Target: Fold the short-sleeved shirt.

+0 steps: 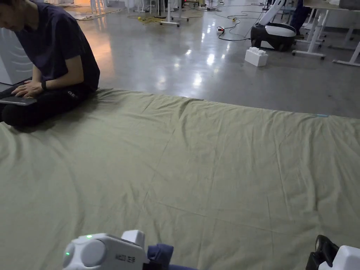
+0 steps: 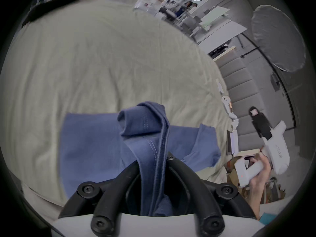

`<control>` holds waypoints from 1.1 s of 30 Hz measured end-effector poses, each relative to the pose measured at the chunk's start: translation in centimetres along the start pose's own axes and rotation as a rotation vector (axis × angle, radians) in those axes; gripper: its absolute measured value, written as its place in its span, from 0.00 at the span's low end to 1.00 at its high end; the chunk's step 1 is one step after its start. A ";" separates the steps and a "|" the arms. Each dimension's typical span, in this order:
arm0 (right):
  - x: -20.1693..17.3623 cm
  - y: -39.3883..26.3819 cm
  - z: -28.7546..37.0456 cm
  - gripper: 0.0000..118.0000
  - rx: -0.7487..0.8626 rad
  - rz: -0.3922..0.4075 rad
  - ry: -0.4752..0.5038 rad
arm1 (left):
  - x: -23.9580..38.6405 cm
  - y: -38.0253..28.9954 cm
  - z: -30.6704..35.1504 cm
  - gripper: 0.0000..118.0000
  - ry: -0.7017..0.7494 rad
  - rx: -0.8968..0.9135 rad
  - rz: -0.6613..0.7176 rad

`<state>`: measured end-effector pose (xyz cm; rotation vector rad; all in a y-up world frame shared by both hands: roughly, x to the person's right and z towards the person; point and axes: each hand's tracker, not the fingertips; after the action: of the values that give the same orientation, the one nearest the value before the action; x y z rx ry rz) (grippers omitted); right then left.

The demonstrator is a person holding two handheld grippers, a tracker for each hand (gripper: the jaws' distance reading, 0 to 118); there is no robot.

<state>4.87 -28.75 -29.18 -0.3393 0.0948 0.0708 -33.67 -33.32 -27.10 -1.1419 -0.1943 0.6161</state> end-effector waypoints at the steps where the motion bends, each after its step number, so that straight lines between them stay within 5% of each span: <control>1: 0.3 -0.1 0.1 0.00 -0.004 -0.002 -0.006 | -0.2 0.0 -1.6 0.09 0.006 -0.033 0.036; 13: 1.8 -1.5 0.4 0.00 -0.040 -0.031 -0.040 | -0.4 -1.6 -4.7 0.11 0.086 -0.037 0.077; 15: 1.6 -1.5 0.4 0.00 -0.043 -0.030 -0.035 | -0.4 -1.6 -4.1 0.19 0.072 -0.025 0.078; 19: 1.5 -1.4 0.6 0.00 -0.041 -0.030 -0.029 | -0.4 -1.3 -1.2 0.59 0.018 0.056 0.054; 27: 1.6 -1.1 0.7 0.00 -0.038 -0.033 -0.031 | -3.2 -0.9 2.9 0.57 0.028 0.149 0.027; 33: 1.4 -1.5 0.4 0.00 -0.049 -0.030 -0.024 | -3.3 -2.1 -0.1 0.23 0.111 0.080 -0.008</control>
<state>6.45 -29.96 -28.46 -0.3885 0.0639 0.0481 -35.58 -35.75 -24.75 -1.0945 -0.0790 0.5473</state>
